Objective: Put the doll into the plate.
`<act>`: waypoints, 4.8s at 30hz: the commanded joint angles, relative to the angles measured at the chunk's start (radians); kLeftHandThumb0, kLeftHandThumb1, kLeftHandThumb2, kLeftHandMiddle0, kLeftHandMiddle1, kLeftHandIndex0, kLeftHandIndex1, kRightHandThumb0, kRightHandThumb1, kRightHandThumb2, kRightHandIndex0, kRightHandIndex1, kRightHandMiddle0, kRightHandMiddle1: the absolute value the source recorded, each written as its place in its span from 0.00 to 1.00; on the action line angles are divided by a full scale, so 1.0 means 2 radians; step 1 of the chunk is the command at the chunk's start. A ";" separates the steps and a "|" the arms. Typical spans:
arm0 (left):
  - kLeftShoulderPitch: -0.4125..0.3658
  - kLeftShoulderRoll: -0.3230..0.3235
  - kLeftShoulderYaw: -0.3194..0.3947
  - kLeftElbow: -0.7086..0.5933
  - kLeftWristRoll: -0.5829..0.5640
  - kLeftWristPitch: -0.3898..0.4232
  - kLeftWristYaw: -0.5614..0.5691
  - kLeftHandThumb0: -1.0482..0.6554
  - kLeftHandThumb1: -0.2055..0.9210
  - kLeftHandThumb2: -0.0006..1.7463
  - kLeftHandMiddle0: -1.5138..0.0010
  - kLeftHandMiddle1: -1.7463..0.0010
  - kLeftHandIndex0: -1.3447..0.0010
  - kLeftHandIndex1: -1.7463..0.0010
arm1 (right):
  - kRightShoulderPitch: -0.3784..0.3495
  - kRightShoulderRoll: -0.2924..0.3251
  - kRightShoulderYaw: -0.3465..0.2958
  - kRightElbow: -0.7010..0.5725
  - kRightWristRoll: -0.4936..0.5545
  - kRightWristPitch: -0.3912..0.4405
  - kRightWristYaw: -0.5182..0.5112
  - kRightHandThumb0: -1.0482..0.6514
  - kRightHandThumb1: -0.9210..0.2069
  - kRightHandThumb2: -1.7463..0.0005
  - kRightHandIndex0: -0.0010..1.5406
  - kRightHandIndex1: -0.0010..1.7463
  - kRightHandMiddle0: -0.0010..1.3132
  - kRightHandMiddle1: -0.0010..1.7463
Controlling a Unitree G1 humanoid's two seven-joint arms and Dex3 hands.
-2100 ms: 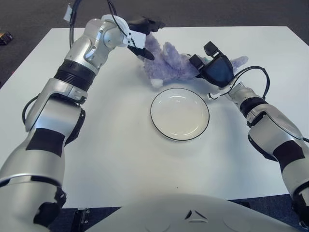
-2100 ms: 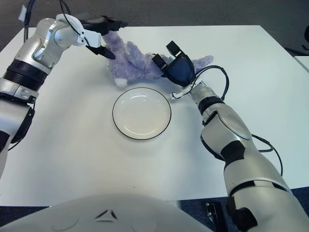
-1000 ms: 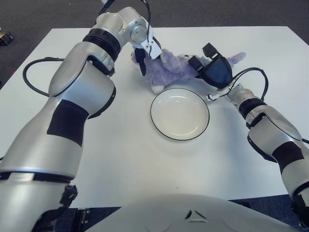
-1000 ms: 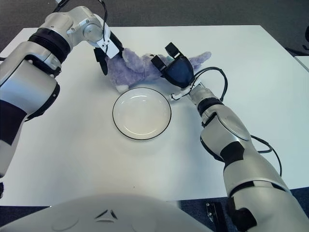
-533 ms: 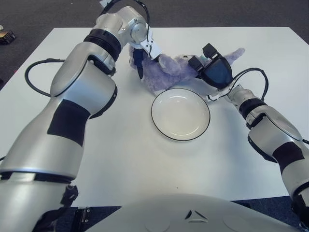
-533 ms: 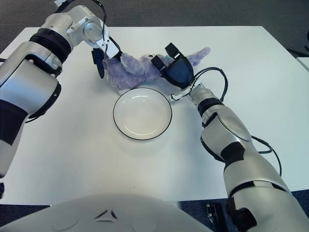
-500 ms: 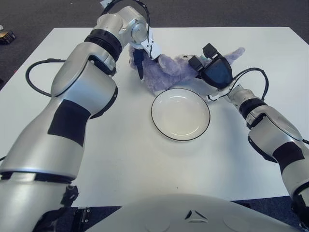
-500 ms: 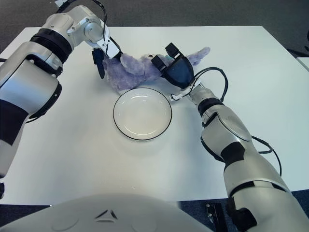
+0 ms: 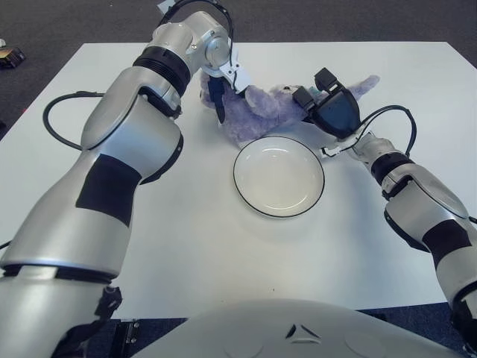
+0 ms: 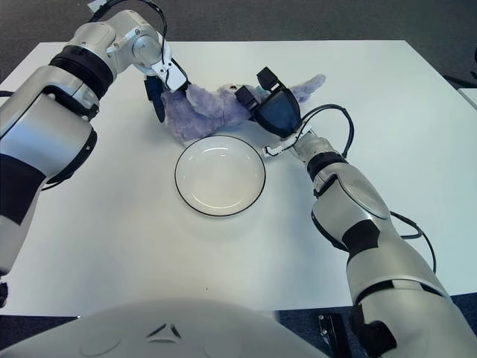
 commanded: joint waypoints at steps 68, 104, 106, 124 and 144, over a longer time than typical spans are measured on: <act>0.191 0.017 -0.258 0.040 0.274 0.221 0.895 0.37 0.63 0.61 0.42 0.00 0.65 0.00 | 0.061 -0.063 -0.222 -0.160 0.287 -0.212 0.358 0.61 0.32 0.47 0.28 1.00 0.35 0.83; 0.114 0.095 -0.332 -0.081 0.381 0.316 0.783 0.39 0.75 0.51 0.39 0.00 0.72 0.00 | -0.058 -0.057 -0.419 -0.139 0.683 0.249 1.104 0.27 0.01 1.00 0.37 0.00 0.41 0.08; 0.106 0.104 -0.328 -0.104 0.386 0.305 0.762 0.39 0.76 0.50 0.39 0.00 0.73 0.00 | -0.063 -0.054 -0.421 -0.133 0.675 0.248 1.101 0.28 0.01 1.00 0.37 0.00 0.41 0.08; 0.123 0.141 -0.261 -0.191 0.424 0.362 0.773 0.40 0.82 0.45 0.41 0.00 0.76 0.00 | -0.102 -0.036 -0.393 -0.094 0.591 0.251 1.091 0.20 0.02 1.00 0.28 0.00 0.33 0.02; 0.127 0.134 -0.240 -0.211 0.436 0.346 0.763 0.40 0.88 0.40 0.40 0.00 0.79 0.00 | -0.139 -0.002 -0.375 -0.026 0.535 0.289 1.090 0.18 0.03 1.00 0.24 0.00 0.29 0.00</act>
